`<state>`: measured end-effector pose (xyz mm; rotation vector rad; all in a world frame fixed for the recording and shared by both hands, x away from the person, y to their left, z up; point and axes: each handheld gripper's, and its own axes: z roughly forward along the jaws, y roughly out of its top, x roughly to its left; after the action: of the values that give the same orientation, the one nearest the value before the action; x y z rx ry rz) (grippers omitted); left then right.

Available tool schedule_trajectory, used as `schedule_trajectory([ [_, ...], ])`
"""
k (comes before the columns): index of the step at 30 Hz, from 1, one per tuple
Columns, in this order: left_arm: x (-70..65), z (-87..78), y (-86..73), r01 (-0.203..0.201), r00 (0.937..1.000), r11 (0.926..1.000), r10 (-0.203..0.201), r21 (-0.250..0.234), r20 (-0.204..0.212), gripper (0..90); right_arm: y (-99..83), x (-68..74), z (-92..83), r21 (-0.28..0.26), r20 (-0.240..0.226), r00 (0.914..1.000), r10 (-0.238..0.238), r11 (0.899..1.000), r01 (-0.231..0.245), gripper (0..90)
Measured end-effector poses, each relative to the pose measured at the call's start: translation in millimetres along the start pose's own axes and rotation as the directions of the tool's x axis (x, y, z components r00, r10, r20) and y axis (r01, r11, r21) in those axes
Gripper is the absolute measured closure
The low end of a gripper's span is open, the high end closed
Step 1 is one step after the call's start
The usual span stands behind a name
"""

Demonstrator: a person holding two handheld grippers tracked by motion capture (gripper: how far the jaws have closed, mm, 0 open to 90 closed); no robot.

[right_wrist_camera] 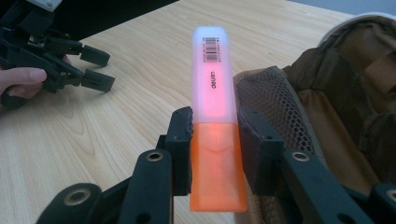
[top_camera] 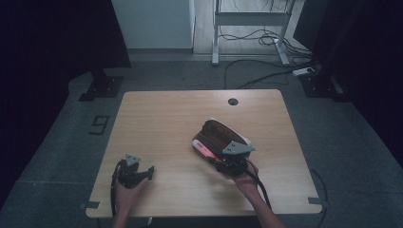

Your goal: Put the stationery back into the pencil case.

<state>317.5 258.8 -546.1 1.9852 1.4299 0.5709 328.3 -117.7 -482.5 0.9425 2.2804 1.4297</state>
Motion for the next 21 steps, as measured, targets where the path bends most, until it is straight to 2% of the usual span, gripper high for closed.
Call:
schedule_trajectory([
  [21,0.0,0.1,0.0,0.0,1.0,1.0,0.0,-0.001,0.0,22.4,2.8,-17.8,-13.8,-0.034,0.035,0.999,0.028,0.999,-0.027,65.7],
])
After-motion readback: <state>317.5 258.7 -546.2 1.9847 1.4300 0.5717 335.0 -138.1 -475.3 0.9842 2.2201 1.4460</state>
